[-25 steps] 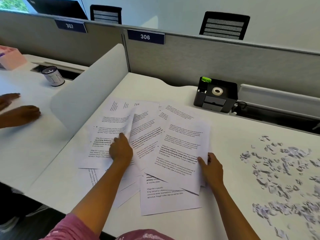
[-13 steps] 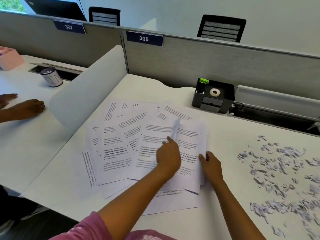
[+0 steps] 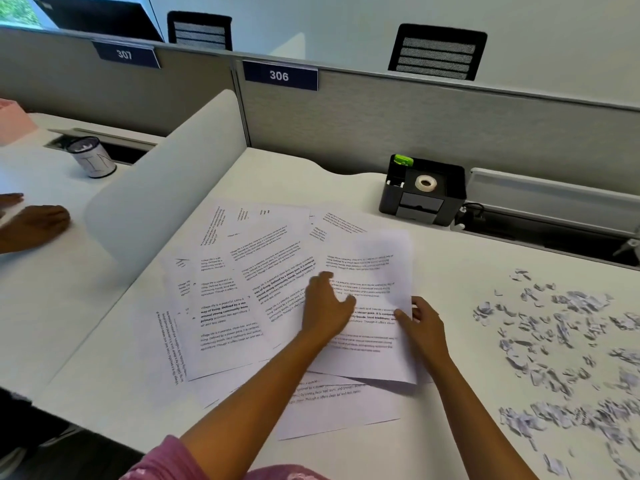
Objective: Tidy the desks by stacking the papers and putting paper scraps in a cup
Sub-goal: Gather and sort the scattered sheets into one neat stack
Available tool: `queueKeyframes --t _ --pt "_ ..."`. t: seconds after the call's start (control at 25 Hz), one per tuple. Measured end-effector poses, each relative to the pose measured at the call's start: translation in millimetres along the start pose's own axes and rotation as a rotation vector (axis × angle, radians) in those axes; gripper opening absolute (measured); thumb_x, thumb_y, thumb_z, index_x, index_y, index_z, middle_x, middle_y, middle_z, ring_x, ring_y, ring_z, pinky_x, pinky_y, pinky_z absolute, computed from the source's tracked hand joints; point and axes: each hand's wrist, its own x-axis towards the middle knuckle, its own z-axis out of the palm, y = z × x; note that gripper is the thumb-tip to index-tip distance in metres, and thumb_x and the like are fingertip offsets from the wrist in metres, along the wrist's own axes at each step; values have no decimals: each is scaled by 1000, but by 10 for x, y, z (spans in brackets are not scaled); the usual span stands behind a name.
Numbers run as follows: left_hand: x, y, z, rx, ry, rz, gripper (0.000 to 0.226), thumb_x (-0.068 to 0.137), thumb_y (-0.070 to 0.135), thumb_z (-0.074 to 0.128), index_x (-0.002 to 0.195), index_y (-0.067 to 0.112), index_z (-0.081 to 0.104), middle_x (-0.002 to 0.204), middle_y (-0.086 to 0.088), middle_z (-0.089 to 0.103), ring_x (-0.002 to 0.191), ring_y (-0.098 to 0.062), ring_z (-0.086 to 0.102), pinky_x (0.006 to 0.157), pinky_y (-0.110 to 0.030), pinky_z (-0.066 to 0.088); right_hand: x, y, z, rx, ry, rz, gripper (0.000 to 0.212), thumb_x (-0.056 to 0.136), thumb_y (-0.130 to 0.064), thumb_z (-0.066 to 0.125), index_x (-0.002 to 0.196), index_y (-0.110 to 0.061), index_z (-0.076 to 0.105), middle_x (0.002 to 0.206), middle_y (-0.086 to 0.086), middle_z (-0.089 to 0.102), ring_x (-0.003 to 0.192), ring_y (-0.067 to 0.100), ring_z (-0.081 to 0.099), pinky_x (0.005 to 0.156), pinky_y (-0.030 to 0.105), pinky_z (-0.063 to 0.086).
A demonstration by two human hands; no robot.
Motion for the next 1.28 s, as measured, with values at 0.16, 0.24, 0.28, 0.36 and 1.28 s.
queueKeyframes --t 0.16,0.24,0.28,0.36,1.28 --pt "280 -94 -379 -236 57 -210 92 68 49 84 140 16 37 139 -8 48 122 -26 53 98 -42 50 0 -129 -72 146 13 -97 16 95 -21 63 111 -25 63 111 -10 71 104 14 66 85 28 55" --pt "311 -13 -552 -585 -121 -216 69 71 38 84 128 13 53 124 -12 66 100 -28 70 82 -42 59 -23 -269 -96 270 -32 -84 19 96 -21 63 113 -29 63 113 -11 71 103 11 67 82 25 56" --pt "295 52 -626 -669 -204 -191 55 76 31 82 122 11 60 114 -13 71 92 -29 73 77 -42 61 -23 -340 -107 314 -57 -87 22 95 -19 64 114 -29 63 113 -10 71 103 11 68 81 25 56" --pt "268 167 -719 -655 -242 -107 41 80 24 79 115 10 66 104 -12 75 87 -30 74 75 -46 61 -1 -503 -134 364 -100 -109 31 90 -15 69 119 -22 62 113 -6 72 100 14 70 77 26 58" --pt "104 249 -658 -602 -3 128 31 75 22 83 103 24 71 97 2 75 85 -18 73 69 -32 62 10 -684 46 419 -112 -272 31 88 -4 67 116 -18 62 103 0 71 97 21 70 75 32 61"
